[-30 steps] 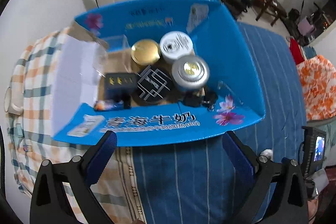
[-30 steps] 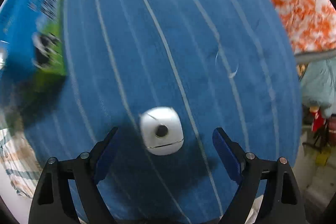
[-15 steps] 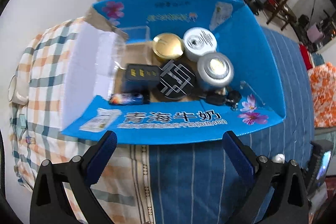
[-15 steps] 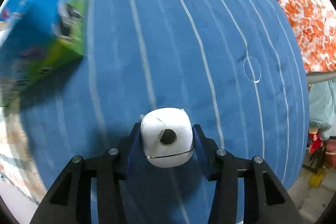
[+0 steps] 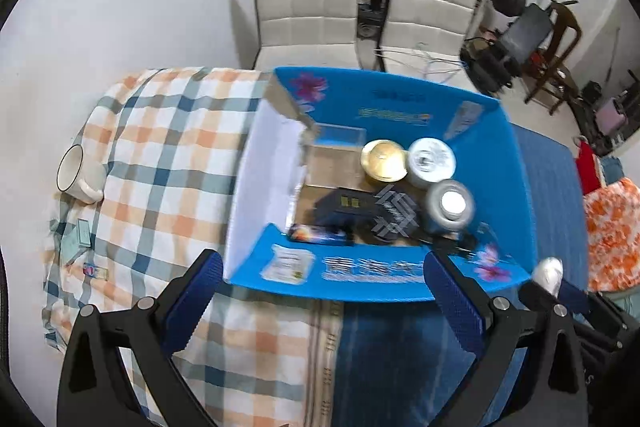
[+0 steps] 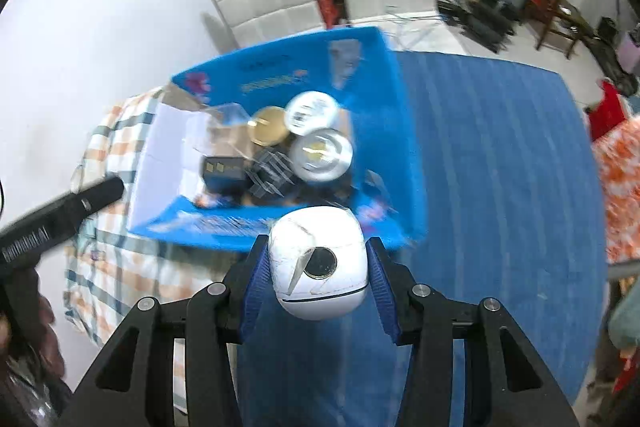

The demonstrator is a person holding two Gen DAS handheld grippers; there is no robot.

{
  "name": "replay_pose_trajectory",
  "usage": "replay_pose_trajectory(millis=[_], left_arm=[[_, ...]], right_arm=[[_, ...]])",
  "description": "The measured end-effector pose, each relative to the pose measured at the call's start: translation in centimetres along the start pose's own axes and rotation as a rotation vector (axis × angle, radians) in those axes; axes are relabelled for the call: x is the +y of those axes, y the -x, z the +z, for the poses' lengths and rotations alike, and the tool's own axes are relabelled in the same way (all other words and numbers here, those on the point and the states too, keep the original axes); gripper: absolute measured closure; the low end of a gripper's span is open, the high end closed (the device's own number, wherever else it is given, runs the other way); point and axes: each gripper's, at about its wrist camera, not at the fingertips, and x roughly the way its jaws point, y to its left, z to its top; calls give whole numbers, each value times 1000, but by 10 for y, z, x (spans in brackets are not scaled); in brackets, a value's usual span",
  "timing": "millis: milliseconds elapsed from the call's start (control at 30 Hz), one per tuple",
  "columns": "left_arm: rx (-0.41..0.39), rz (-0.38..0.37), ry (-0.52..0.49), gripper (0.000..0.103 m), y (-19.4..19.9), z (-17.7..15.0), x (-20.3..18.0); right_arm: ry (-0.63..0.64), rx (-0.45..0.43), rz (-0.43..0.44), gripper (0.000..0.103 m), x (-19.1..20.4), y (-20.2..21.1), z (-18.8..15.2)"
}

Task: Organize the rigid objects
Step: 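Carry the white device into the blue box with the right tool and release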

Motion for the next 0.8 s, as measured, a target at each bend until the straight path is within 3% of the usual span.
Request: replay_pose_trajectory(millis=[100, 367, 800], left_arm=[[39, 34, 10, 0, -31, 2, 15], [104, 47, 7, 0, -93, 10, 29], [138, 28, -15, 0, -122, 19, 29]], right_arm=[[-1, 22, 33, 53, 14, -41, 19], [-5, 128, 2, 53, 21, -149, 26], [13, 230, -71, 53, 32, -214, 36]])
